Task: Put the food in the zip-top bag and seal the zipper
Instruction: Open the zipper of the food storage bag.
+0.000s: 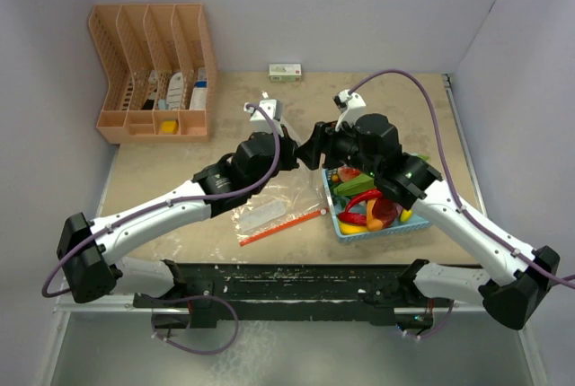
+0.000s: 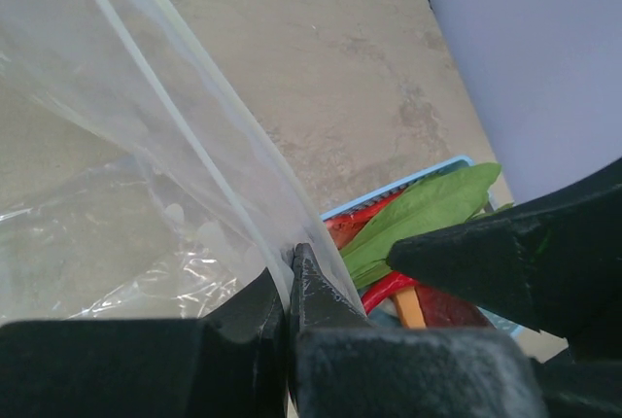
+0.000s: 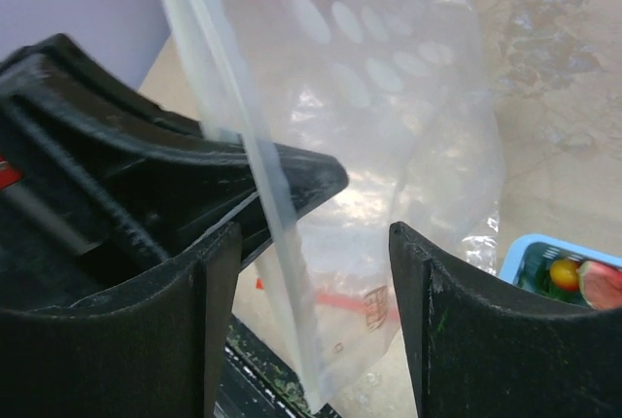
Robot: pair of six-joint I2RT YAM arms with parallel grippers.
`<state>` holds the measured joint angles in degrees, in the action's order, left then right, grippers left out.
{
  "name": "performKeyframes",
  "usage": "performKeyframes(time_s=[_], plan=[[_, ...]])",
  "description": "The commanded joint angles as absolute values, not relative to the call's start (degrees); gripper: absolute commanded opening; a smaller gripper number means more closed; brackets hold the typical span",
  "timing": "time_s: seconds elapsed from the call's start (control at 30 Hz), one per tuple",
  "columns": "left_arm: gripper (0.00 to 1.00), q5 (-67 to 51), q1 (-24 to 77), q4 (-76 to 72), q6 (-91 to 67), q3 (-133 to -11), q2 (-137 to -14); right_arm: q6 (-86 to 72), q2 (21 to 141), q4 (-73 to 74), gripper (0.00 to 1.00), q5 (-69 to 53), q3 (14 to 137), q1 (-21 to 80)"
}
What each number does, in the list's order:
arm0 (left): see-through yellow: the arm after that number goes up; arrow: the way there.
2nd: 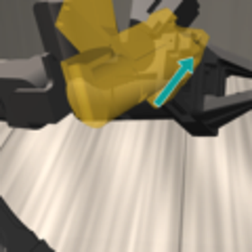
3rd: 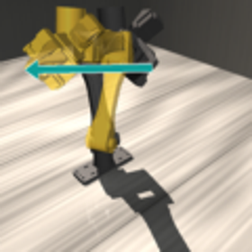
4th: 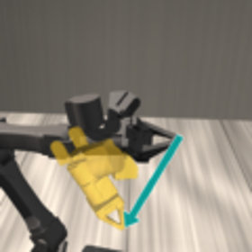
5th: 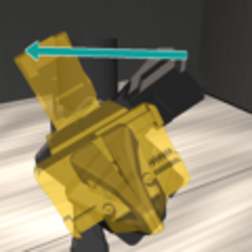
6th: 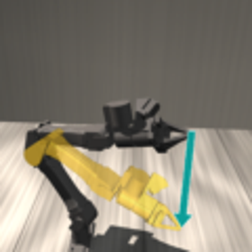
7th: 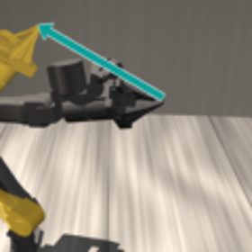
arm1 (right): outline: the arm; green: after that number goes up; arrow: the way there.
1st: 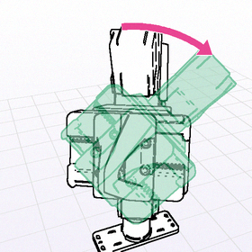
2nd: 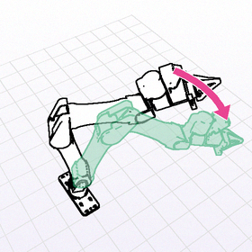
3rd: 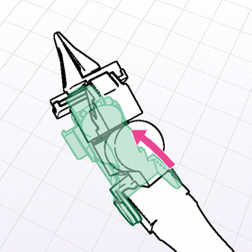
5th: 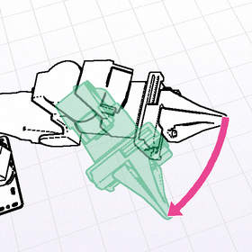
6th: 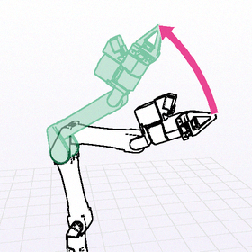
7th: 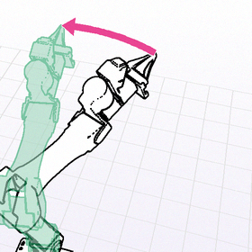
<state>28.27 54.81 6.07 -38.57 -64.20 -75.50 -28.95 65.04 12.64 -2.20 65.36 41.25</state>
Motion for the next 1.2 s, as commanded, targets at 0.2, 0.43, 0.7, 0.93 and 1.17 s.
performKeyframes(time_s=[0.2, 0.43, 0.7, 0.93, 1.17], plan=[[0.00, 26.5, 54.6, 3.1, -36.7, -63.3, -71.4, -27.8, 67.2, 14.8, 0.29, 9.3, 67.9, 41.6], [0.00, 24.1, 54.6, 11.3, -36.0, -64.1, -69.6, -27.7, 65.6, 17.2, 0.00, 17.2, 67.5, 41.5], [0.00, 26.5, 54.7, 38.4, -34.8, -70.6, -63.6, -32.9, 66.6, 26.5, 0.00, 29.6, 65.8, 41.5], [0.00, 29.9, 54.6, 54.7, -34.8, -75.6, -60.4, -33.9, 65.4, 21.5, 0.00, 18.7, 61.8, 41.5], [0.00, 25.9, 54.6, 58.0, -31.8, -78.7, -64.2, -37.4, 66.2, 14.4, 0.00, 5.4, 54.2, 41.6]])
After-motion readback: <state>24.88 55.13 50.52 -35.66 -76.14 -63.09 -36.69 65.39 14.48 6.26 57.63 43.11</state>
